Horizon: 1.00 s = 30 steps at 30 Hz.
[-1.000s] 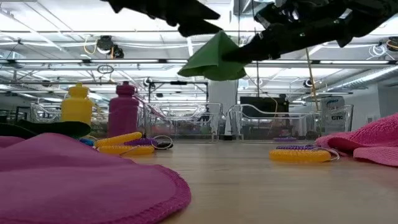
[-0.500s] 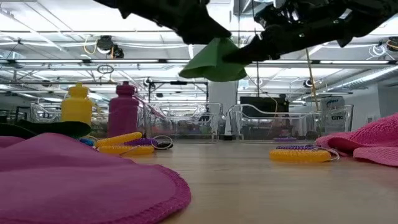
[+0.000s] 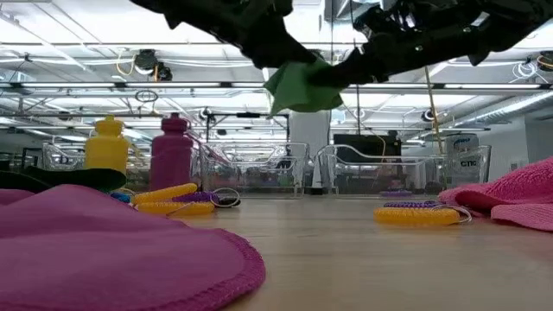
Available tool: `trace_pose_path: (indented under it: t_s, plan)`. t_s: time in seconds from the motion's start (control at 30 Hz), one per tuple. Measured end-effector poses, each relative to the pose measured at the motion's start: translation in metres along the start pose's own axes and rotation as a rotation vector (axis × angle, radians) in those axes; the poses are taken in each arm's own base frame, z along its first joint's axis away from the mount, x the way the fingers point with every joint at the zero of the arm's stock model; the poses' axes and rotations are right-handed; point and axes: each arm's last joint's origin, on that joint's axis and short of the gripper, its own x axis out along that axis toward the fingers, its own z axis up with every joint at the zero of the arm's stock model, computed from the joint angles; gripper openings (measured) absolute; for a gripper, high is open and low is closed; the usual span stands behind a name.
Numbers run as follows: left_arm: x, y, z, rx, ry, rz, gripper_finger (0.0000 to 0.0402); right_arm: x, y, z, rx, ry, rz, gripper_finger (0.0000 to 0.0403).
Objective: Pick & Place Sports Items
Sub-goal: Put the light green microfiber towel into the middle transparent bin
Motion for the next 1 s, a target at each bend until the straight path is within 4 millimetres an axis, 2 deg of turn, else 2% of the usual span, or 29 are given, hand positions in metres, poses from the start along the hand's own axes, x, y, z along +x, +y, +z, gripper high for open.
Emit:
trace_pose_path:
  t_s: [0.2, 0.37, 0.5, 0.8, 1.0]
  plan:
    - [0.0001, -0.0002, -0.0005, -0.028, 0.005, -0.004, 0.018, 0.0, -0.0012, 0.001, 0.021, -0.004, -0.034, 0.0]
    - [0.0004, -0.0036, 0.0005, -0.02, -0.006, -0.043, 0.0177, 0.0, -0.0016, 0.0009, 0.039, -0.004, -0.036, 0.0]
    - [0.0008, -0.0064, 0.0029, -0.012, -0.026, -0.058, 0.0198, -0.0001, -0.0046, 0.0, 0.056, -0.002, -0.045, 0.0]
    - [0.0008, -0.0064, 0.0028, -0.012, -0.025, -0.058, 0.0278, -0.0001, -0.0084, -0.0006, 0.077, -0.005, -0.057, 0.0]
    - [0.0009, -0.0045, -0.0006, 0.009, 0.027, 0.025, 0.0308, -0.0002, -0.0088, 0.0012, 0.102, -0.024, -0.057, 0.0]
